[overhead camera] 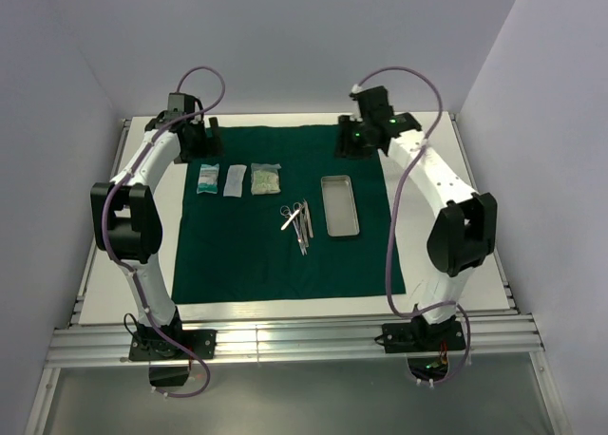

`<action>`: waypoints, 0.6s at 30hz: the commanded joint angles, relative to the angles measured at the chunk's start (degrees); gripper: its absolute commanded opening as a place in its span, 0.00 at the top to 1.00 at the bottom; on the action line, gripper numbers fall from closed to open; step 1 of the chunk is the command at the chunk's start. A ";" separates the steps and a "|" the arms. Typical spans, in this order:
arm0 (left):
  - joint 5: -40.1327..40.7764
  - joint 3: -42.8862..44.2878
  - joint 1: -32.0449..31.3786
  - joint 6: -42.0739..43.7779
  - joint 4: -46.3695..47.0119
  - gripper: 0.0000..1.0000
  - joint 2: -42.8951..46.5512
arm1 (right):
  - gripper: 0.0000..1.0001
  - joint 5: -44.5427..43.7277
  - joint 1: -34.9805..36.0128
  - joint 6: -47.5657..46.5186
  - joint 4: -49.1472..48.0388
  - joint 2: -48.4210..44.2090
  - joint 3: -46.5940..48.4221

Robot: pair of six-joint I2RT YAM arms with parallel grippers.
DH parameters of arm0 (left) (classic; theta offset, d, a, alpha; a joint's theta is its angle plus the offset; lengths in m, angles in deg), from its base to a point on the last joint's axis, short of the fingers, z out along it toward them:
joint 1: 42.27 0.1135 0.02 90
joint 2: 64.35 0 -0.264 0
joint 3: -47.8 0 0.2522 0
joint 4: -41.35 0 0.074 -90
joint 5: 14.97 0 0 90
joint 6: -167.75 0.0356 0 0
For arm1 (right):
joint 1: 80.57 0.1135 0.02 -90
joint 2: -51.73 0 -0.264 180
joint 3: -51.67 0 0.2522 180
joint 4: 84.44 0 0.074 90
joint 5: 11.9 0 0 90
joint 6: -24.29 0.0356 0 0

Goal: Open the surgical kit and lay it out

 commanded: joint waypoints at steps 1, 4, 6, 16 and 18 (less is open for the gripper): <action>-1.06 3.07 0.11 2.40 0.05 0.05 0.80 | 0.48 1.28 -3.78 -10.08 3.26 0.86 -6.07; -3.07 1.31 0.11 3.54 1.72 0.05 2.21 | 0.47 1.98 -4.58 -11.41 3.88 1.56 -9.06; -3.60 0.61 0.11 3.55 2.08 0.05 2.74 | 0.45 2.51 -4.76 -11.24 3.36 1.92 -10.48; -2.47 -0.36 0.11 3.55 0.94 0.06 1.68 | 0.51 -0.73 -3.88 -5.80 1.60 9.73 -10.93; -2.29 -0.10 0.11 3.55 0.85 0.06 1.42 | 0.55 -1.79 -3.88 -5.44 1.68 11.57 -10.57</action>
